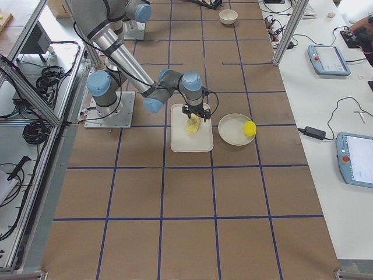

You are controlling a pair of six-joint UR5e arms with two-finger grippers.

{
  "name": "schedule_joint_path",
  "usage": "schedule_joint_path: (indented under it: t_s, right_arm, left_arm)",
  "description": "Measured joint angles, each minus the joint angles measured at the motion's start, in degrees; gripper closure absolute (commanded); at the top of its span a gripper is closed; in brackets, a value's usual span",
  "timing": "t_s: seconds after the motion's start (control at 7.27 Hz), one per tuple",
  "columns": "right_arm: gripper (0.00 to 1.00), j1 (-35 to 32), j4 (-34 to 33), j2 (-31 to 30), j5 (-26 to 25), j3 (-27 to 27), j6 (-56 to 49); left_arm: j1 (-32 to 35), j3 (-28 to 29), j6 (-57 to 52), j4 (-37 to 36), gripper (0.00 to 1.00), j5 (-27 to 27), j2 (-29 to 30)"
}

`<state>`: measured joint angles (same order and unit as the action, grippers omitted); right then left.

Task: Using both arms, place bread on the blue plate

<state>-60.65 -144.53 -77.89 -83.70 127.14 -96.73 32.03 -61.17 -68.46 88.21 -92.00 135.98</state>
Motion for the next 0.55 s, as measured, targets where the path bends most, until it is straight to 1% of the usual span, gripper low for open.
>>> schedule_joint_path:
  t_s: [0.14, 0.41, 0.55]
  right_arm:
    - [0.91, 0.00, -0.09, 0.04, -0.33, 0.33, 2.23]
    - [0.93, -0.16, 0.61, -1.14, -2.82, -0.42, 6.17]
    - [0.92, -0.41, 4.01, -3.66, -4.31, -2.36, 8.59]
  left_arm:
    - [-0.20, 0.11, -0.19, -0.04, 0.49, -0.01, 0.11]
    - [-0.42, 0.16, -0.76, -0.06, 0.69, -0.08, 0.29]
    - [-0.45, 0.17, -1.38, -0.06, 0.71, -0.12, 0.29]
